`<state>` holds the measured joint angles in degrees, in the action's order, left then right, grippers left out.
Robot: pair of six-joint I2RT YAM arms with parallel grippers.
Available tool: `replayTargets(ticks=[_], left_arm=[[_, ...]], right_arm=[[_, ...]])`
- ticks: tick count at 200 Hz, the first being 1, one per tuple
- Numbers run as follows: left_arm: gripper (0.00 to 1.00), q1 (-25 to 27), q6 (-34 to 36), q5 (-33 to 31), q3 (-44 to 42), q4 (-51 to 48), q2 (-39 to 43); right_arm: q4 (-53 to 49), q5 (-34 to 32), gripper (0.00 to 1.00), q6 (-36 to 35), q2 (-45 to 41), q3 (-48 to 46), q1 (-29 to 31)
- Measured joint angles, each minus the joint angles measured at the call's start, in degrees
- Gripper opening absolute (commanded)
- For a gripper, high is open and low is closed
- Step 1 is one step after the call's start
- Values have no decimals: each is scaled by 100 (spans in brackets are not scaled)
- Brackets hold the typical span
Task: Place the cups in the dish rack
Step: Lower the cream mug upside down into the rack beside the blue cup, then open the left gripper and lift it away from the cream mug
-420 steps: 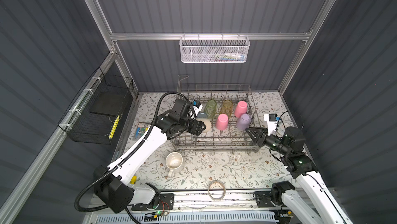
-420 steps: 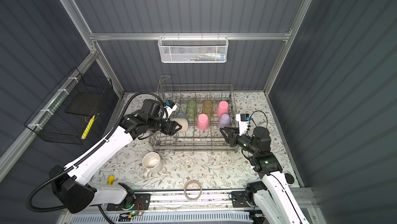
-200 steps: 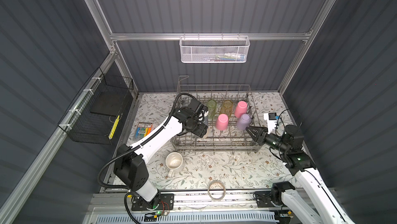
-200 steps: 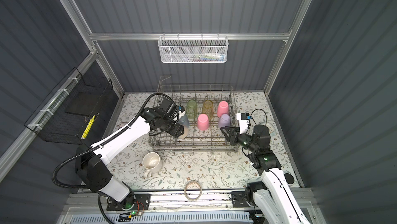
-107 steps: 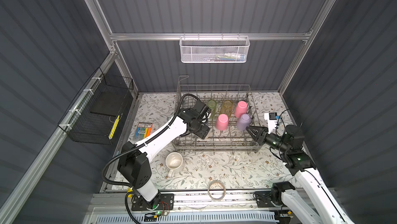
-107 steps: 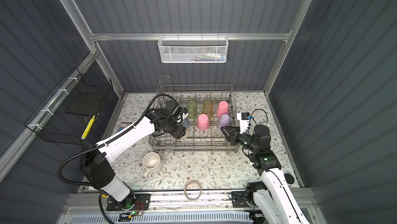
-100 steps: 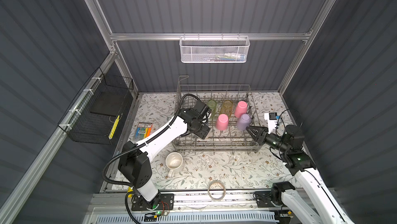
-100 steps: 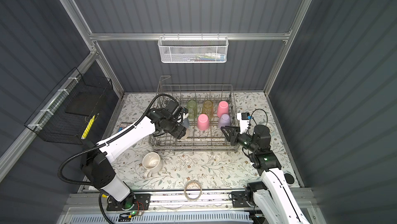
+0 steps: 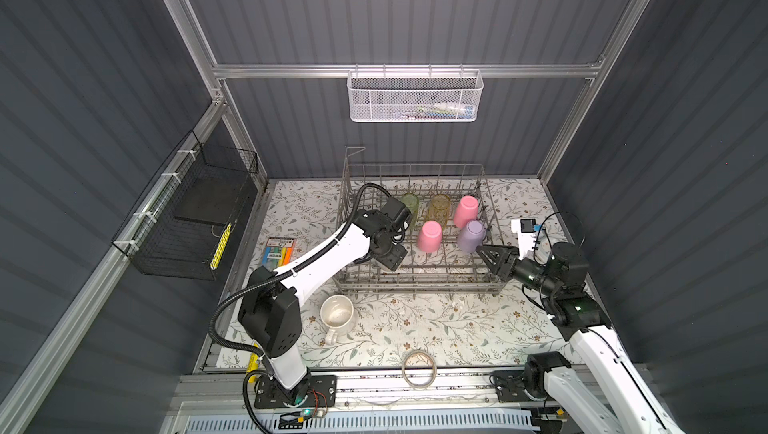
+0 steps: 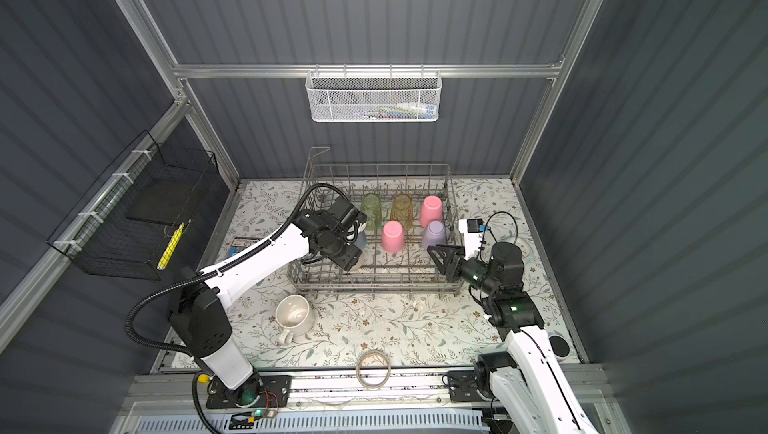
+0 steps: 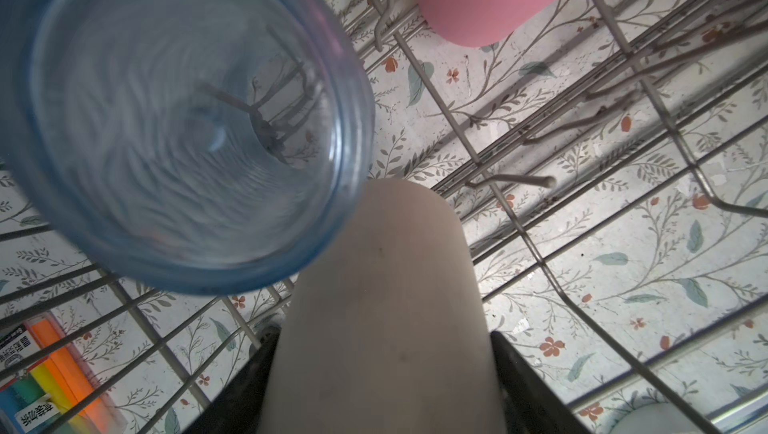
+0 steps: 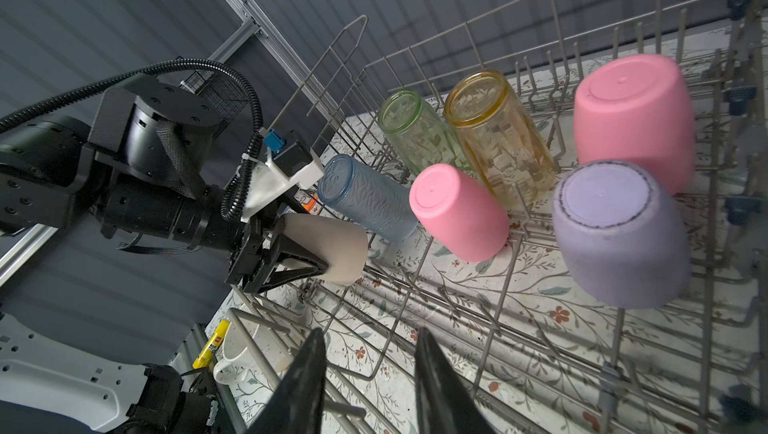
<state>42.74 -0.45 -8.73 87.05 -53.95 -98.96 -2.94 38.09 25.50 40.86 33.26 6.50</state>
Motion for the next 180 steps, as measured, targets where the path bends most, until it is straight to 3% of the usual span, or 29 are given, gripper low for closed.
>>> replayTargets(ticks=[180], left_arm=[[82, 197, 26, -546, 216, -374, -544]], right_arm=[[17, 79, 40, 15, 92, -13, -37]])
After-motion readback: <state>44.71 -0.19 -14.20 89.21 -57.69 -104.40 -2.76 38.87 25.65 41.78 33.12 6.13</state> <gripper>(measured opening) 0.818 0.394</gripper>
